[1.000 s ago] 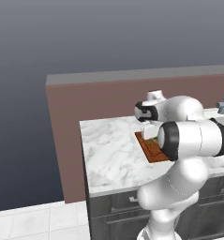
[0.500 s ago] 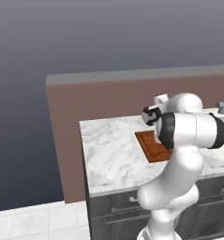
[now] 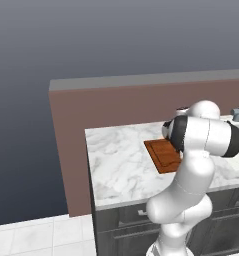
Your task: Pick up the sponge from the counter and clean the cutting board by briefly scrubbing or pressing down on the cutting board. Once finished, release the sponge.
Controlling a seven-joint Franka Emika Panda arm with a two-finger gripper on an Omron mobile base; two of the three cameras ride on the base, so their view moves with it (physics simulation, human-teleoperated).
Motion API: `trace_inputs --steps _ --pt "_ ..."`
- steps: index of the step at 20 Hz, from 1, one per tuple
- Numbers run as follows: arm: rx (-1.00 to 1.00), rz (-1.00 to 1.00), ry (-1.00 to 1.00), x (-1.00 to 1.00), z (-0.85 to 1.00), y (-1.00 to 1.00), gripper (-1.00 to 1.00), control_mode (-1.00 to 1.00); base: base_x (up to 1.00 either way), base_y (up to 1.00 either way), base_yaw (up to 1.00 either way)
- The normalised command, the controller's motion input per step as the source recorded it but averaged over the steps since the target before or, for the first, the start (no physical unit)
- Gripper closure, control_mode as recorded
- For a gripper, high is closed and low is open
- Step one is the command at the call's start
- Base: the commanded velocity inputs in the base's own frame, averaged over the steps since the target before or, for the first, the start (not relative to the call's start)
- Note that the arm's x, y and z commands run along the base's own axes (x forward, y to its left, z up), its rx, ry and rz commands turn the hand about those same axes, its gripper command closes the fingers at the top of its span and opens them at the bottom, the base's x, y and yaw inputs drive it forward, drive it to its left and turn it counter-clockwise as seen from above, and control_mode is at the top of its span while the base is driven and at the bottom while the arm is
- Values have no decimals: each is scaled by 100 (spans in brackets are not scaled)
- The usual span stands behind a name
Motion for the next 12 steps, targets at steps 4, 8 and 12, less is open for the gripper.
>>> trace_inputs --steps 4,8,12 --pt "19 29 3 0 -22 -21 100 -100 0 0 0" --pt "20 22 4 0 -18 -5 100 -100 0 0 0" --pt "18 14 7 0 -4 0 100 -100 0 0 0"
